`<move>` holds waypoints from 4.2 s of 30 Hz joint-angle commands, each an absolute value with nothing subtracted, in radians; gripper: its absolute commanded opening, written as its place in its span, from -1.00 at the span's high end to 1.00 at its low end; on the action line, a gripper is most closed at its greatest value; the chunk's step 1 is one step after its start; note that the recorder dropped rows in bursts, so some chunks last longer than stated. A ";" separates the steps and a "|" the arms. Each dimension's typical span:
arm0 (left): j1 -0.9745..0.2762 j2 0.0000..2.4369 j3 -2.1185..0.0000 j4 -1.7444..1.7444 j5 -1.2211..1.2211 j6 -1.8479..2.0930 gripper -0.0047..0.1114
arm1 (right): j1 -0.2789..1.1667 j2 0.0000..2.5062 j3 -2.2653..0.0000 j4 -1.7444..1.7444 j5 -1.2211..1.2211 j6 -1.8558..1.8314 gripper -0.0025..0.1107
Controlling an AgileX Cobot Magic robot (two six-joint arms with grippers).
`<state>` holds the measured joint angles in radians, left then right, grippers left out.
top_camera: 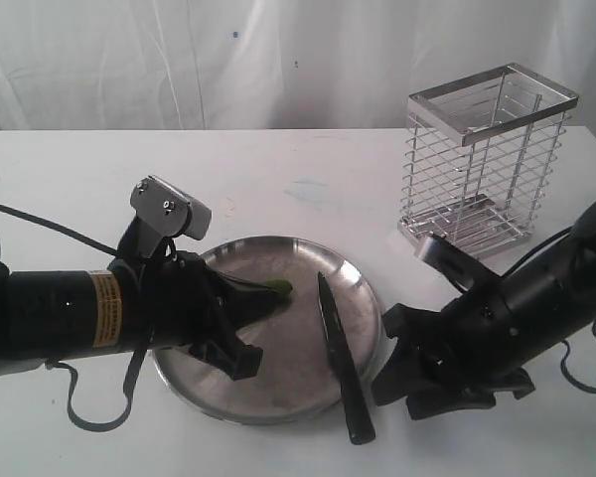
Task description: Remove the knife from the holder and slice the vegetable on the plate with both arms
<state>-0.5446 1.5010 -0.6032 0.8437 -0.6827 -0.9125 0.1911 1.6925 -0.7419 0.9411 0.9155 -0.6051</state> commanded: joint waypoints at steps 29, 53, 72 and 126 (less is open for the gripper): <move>-0.541 1.857 -0.688 0.847 -0.903 -0.875 0.92 | 0.186 1.927 -0.749 1.264 1.052 -0.914 0.16; -0.541 1.875 -0.688 0.875 -0.917 -0.886 0.92 | 0.188 1.975 -0.747 1.292 1.059 -0.943 0.17; -0.541 2.003 -0.746 0.958 -1.002 -0.947 0.92 | 0.188 1.981 -0.747 1.313 1.054 -0.968 0.25; -0.371 1.936 -0.746 0.998 -1.091 -1.000 0.92 | 0.188 1.981 -0.747 1.253 1.111 -0.964 0.96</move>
<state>-0.4111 1.9607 -0.7437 0.9915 -1.0808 -0.9638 0.1911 1.9824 -0.7503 1.2567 1.1103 -0.9655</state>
